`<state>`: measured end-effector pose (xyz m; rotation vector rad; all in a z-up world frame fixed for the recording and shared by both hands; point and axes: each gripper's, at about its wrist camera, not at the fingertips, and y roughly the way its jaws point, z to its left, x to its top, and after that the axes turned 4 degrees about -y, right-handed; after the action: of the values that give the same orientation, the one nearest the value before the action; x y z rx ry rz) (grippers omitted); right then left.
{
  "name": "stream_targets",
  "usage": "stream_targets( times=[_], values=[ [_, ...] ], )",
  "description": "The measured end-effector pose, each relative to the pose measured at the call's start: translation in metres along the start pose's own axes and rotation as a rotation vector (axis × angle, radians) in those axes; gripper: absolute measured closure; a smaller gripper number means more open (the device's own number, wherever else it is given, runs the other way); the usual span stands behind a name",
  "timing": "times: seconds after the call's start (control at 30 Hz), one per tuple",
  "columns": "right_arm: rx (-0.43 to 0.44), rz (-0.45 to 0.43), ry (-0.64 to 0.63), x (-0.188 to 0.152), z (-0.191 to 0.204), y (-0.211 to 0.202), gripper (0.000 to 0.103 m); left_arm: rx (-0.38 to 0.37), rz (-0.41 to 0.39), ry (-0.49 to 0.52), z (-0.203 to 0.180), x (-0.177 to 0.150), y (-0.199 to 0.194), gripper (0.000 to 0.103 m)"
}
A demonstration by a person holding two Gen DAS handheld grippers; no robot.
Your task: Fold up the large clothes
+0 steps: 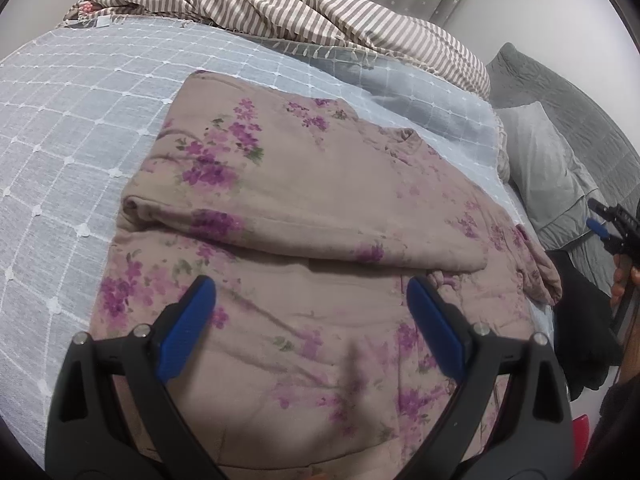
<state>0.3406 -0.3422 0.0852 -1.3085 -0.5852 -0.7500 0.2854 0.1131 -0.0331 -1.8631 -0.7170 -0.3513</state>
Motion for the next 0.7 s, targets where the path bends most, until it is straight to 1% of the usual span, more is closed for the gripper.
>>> stream_targets(
  times=[0.07, 0.1, 0.27, 0.43, 0.57, 0.7],
  values=[
    [-0.025, -0.009, 0.004, -0.002, -0.026, 0.0, 0.036, 0.001, -0.002, 0.001, 0.0, 0.0, 0.0, 0.007],
    [-0.057, -0.005, 0.01, -0.005, -0.04, 0.003, 0.036, 0.003, -0.003, 0.003, -0.001, 0.0, 0.0, 0.007],
    [-0.203, 0.062, -0.018, -0.027, -0.079, 0.038, 0.036, 0.017, -0.008, 0.016, -0.004, -0.001, 0.002, 0.007],
    [-0.335, 0.134, -0.048, -0.057, -0.105, 0.081, 0.037, 0.031, -0.009, 0.028, -0.006, -0.003, 0.004, 0.007],
    [-0.443, 0.188, -0.085, -0.07, -0.12, 0.106, 0.041, 0.033, -0.001, 0.032, -0.009, -0.006, 0.007, 0.007],
    [-0.512, 0.214, -0.125, -0.075, -0.125, 0.123, 0.042, 0.045, 0.005, 0.048, -0.013, -0.01, 0.011, 0.007]
  ],
)
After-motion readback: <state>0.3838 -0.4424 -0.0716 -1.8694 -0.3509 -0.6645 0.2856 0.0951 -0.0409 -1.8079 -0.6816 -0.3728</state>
